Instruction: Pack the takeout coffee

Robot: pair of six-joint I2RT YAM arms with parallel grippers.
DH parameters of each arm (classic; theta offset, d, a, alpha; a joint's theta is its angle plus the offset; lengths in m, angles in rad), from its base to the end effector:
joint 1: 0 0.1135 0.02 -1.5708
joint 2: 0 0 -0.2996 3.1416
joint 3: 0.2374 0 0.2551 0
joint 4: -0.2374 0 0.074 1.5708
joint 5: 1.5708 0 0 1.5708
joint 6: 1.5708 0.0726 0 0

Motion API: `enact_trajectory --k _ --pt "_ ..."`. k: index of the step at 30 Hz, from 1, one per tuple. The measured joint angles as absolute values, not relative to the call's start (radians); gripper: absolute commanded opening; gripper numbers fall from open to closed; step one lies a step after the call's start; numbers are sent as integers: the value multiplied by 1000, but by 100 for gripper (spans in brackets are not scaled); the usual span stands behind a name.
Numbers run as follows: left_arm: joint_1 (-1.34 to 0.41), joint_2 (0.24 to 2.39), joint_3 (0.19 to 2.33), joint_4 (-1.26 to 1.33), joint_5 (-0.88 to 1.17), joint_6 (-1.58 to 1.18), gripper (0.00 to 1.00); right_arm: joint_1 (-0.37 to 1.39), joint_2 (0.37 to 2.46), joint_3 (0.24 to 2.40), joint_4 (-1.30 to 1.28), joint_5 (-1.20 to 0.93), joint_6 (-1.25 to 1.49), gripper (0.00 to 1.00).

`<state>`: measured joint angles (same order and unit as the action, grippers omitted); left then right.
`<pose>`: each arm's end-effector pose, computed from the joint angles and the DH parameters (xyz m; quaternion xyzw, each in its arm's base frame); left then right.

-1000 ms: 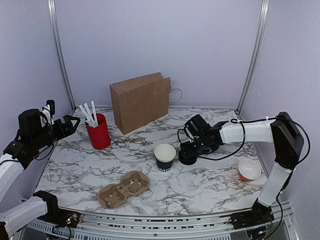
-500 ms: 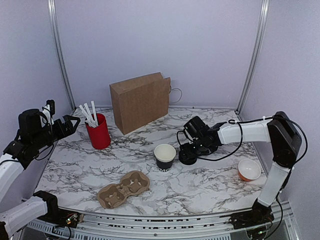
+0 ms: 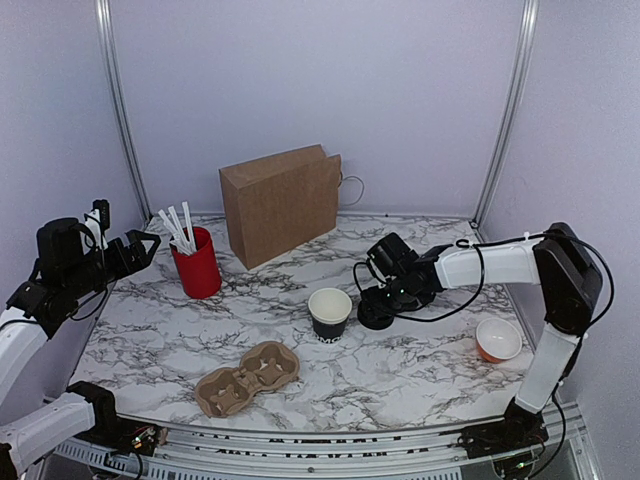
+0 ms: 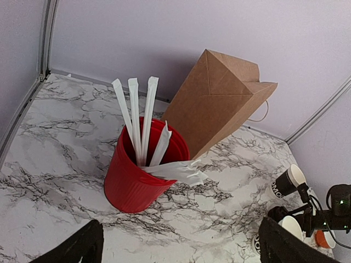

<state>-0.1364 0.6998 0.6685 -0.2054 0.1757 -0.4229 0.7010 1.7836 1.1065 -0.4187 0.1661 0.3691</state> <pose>0.1785 -0.0373 0.3246 -0.0580 0.7824 -0.2364 0.5733 0.2987 0.2364 0.1683 -0.1407 0.9585 0.0502 0.2428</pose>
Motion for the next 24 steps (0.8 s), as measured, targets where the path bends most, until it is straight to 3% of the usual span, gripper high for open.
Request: enact_trajectory --k 24 --pt "-136 707 669 -205 183 -423 99 698 1726 1106 -422 177 373 71"
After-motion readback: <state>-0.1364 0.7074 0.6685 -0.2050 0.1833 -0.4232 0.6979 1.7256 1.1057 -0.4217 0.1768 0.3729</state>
